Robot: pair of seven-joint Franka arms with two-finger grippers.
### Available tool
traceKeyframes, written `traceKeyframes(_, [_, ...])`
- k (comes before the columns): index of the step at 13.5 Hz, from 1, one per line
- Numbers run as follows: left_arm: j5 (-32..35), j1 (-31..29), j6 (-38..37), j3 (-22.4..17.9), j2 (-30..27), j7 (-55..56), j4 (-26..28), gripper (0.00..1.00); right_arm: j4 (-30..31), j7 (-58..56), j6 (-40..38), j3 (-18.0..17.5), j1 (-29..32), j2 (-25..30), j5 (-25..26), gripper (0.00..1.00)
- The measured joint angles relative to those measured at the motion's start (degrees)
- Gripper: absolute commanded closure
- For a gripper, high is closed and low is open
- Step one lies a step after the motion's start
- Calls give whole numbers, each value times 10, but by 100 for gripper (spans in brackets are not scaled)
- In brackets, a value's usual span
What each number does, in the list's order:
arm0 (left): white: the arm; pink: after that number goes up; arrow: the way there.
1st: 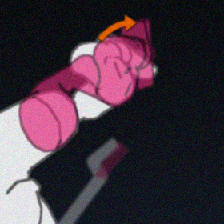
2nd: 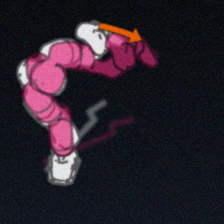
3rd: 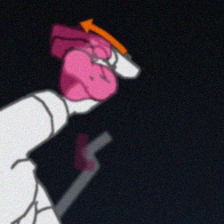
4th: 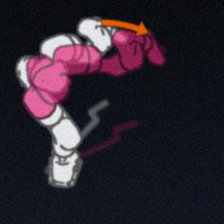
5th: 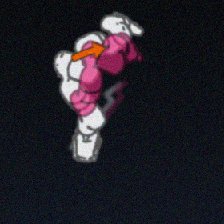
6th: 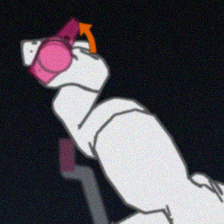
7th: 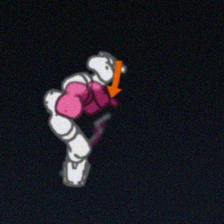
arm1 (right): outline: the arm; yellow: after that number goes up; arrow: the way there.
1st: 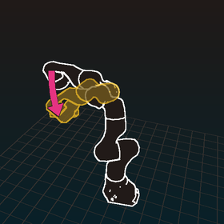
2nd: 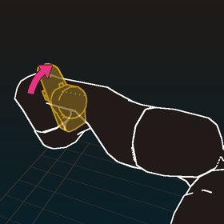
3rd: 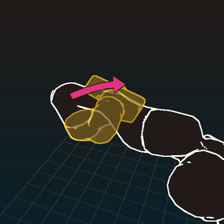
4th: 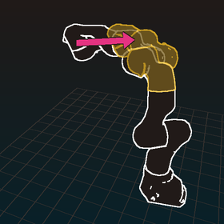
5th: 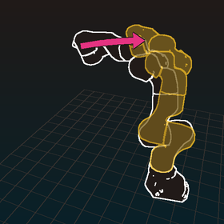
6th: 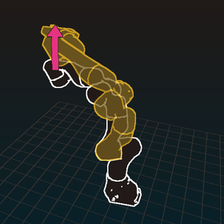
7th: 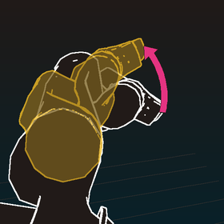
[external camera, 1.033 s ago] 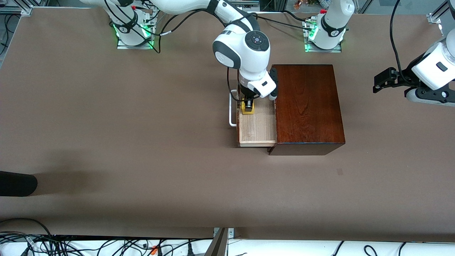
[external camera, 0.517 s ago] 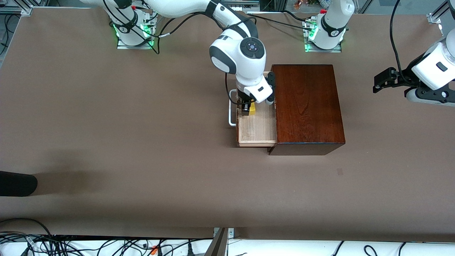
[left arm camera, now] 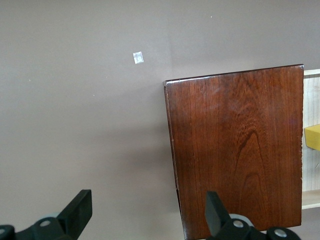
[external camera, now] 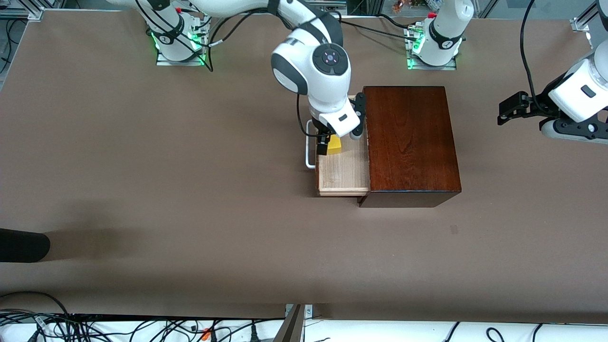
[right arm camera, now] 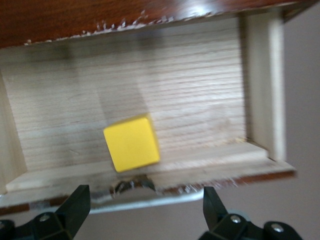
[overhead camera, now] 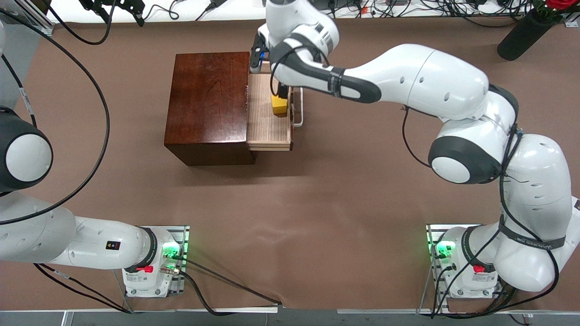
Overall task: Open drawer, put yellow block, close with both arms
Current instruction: 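Lower the cube into the drawer and open the right gripper, then raise the right gripper away while the left gripper moves to the drawer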
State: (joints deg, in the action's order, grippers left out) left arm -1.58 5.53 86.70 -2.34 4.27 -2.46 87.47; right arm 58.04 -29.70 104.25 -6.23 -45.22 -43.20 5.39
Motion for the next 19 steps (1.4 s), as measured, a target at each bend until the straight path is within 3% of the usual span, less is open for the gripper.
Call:
traceKeyframes(9, [0, 0, 0, -3, 1, 0, -2, 0, -8, -7, -156, 6, 161, 138, -9, 0])
traceKeyframes(14, [-1, 12, 4, 17, 0, -2, -7, 0, 5, -5, -200, 57, 174, 181, -9, 0])
traceKeyframes(19, [-22, 38, 11, 71, 17, -1, -28, 0, 178, 46, -154, 69, 232, 327, -35, 0])
